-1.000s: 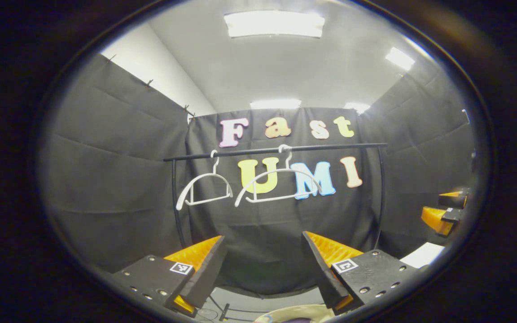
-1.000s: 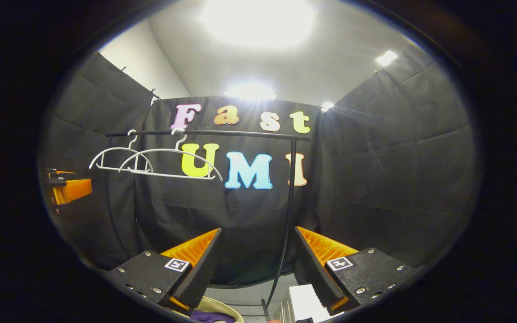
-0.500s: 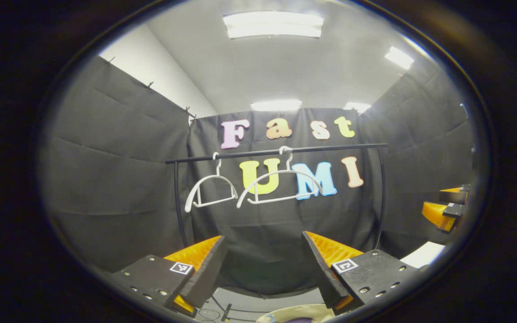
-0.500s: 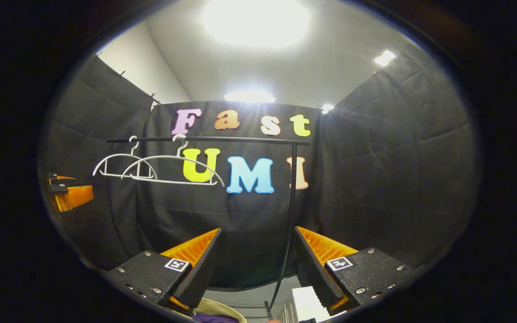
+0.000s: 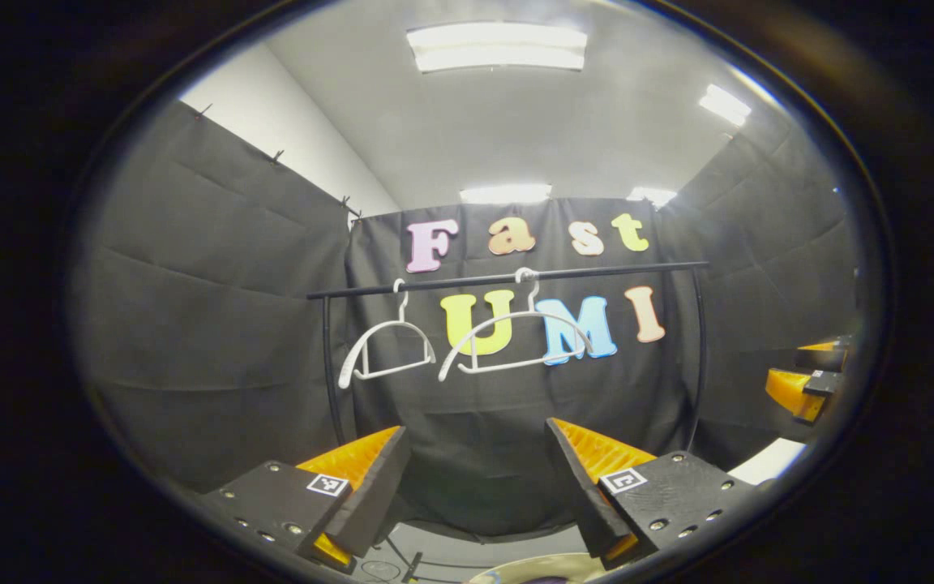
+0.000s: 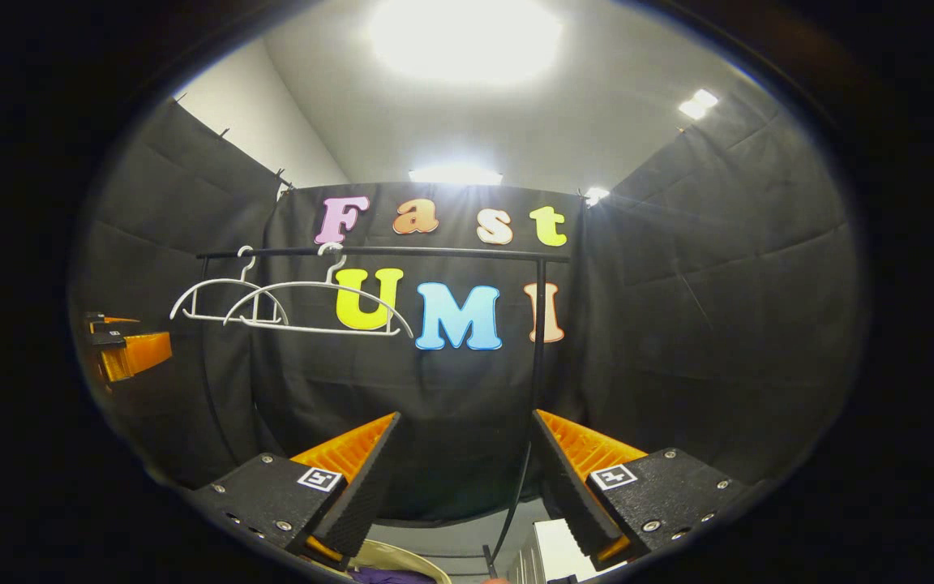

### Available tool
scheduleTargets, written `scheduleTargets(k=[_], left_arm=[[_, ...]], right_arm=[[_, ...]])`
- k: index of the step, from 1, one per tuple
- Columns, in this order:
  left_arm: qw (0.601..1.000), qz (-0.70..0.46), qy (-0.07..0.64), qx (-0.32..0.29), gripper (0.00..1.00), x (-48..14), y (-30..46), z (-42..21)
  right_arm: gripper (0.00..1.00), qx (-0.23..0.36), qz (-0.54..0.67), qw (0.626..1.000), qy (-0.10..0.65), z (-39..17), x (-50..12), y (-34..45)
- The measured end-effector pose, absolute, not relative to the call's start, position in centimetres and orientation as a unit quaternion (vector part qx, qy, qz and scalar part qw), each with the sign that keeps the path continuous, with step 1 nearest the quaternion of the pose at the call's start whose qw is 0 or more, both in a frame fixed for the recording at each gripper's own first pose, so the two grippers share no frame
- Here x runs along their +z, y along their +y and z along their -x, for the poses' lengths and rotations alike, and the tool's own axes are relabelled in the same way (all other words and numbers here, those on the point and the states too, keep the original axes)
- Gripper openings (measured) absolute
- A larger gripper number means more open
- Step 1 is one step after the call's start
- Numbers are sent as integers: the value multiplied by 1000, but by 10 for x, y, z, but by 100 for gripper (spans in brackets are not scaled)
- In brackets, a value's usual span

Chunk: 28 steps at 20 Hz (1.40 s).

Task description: Grasp the clothes on the hanger with both hands and then place them into the laundry hamper below.

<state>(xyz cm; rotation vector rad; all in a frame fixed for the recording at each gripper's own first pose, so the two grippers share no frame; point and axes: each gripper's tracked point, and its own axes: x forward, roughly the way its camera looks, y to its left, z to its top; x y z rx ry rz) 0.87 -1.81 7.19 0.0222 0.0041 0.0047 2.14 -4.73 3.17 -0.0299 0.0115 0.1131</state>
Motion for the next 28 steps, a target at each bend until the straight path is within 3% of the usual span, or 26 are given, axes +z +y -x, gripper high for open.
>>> scheduleTargets(k=[4, 6, 7, 11, 12, 16, 26, 28], left_arm=[[1000, -8, 0, 3, 96, 71, -15, -13], [1000, -7, -2, 4, 100, 71, -13, -16], [1000, -5, -2, 5, 96, 71, -12, -17], [1000, -7, -5, 2, 96, 69, -13, -21], [1000, -8, -7, 1, 100, 70, -12, -22], [1000, -7, -9, -1, 96, 68, -11, -27], [1000, -12, -17, -3, 100, 69, -6, -37], [1000, -17, -20, -3, 96, 70, -7, -37]], right_arm=[[95, 53, 16, 998, 4, -23, 32, -46], [95, 53, 16, 998, 4, -26, 32, -43], [95, 53, 16, 998, 5, -27, 32, -42], [95, 55, 15, 998, -1, -30, 35, -37], [95, 55, 17, 998, -1, -31, 34, -35], [95, 60, 18, 998, -1, -32, 35, -26], [95, 48, 16, 999, -6, -41, 35, -24], [95, 45, 13, 999, -5, -42, 33, -25]])
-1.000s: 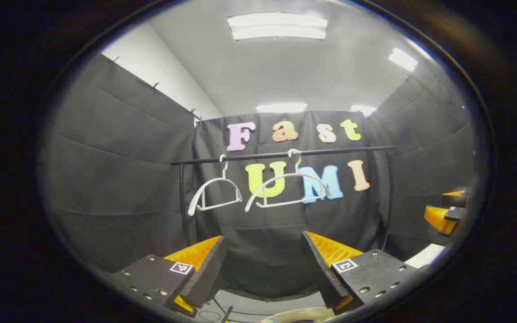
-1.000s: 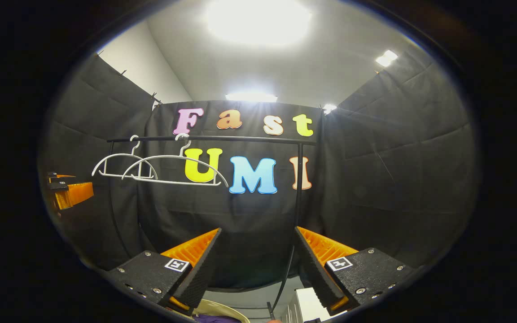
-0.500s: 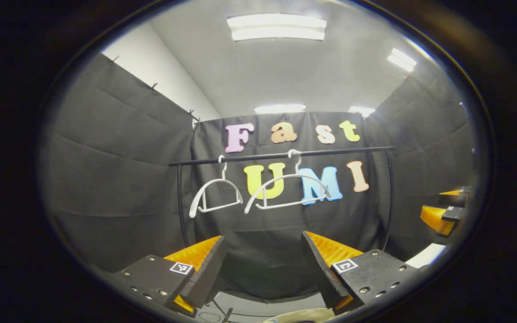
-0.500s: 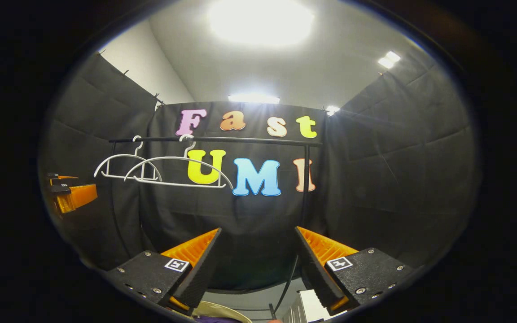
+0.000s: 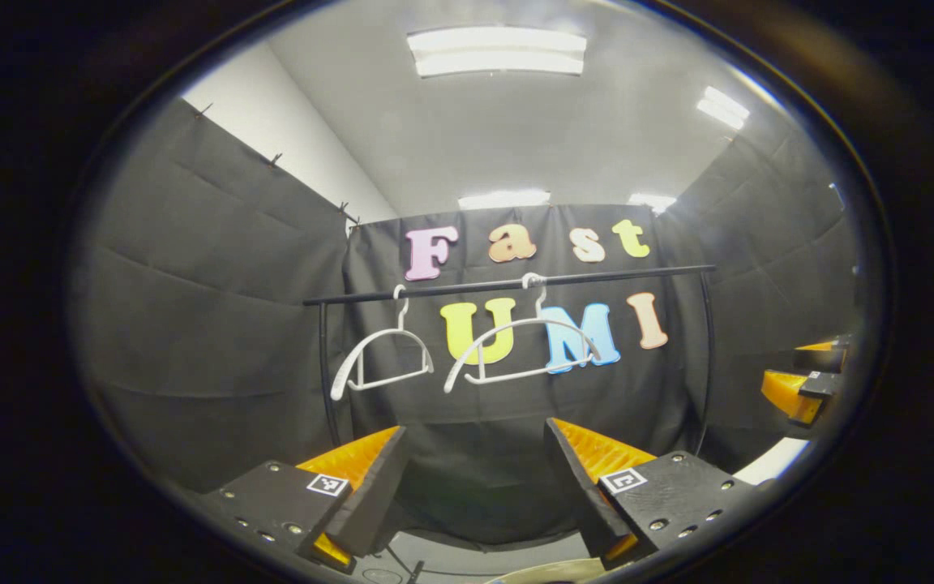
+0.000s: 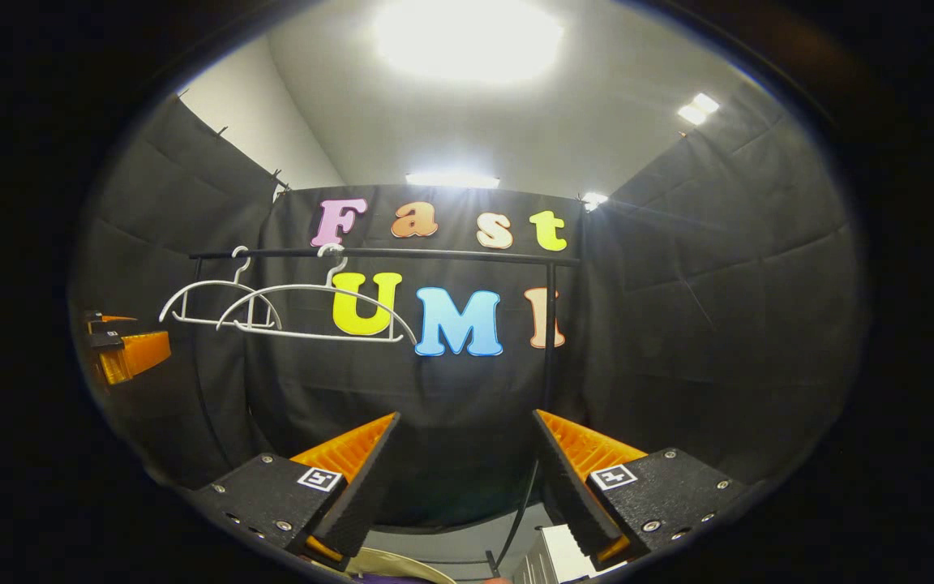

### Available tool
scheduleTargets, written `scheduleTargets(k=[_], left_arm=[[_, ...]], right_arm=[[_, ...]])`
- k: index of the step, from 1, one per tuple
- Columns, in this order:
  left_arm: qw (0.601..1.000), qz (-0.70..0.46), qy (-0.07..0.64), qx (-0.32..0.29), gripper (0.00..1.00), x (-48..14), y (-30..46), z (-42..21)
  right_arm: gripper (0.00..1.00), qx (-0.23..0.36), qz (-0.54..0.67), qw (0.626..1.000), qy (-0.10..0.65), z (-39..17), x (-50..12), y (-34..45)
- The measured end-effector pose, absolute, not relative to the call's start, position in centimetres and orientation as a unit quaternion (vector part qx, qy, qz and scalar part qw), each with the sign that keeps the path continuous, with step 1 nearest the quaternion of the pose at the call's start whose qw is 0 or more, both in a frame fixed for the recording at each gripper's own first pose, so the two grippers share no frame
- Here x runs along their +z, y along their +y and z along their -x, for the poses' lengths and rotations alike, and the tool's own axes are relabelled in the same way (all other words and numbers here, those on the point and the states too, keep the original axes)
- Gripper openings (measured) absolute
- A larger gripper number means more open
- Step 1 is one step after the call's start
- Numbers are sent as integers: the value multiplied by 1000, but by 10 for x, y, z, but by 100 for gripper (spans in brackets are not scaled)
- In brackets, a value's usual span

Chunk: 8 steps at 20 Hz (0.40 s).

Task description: Grasp the clothes on the hanger with both hands and then place them into the laundry hamper below.

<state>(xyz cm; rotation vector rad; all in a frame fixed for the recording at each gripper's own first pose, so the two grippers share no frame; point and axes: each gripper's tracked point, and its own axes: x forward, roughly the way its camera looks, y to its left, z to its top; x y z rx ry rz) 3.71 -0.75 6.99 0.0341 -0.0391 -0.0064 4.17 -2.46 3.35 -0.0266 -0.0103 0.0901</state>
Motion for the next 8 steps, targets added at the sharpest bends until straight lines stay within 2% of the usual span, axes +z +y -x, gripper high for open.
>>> scheduleTargets(k=[1, 2, 4, 5, 8], left_arm=[[1000, -18, -20, -4, 100, 70, -8, -38], [1000, -19, -20, -5, 96, 70, -9, -38], [1000, -19, -21, -6, 100, 69, -10, -39], [1000, -19, -21, -6, 96, 69, -10, -40], [1000, -19, -20, -7, 96, 66, -12, -43]], right_arm=[[95, 44, 13, 999, -5, -42, 33, -24], [95, 43, 13, 999, -5, -42, 33, -24], [95, 43, 12, 999, -3, -43, 32, -24], [95, 43, 11, 999, -2, -43, 31, -24], [95, 41, 12, 999, -3, -47, 31, -26]])
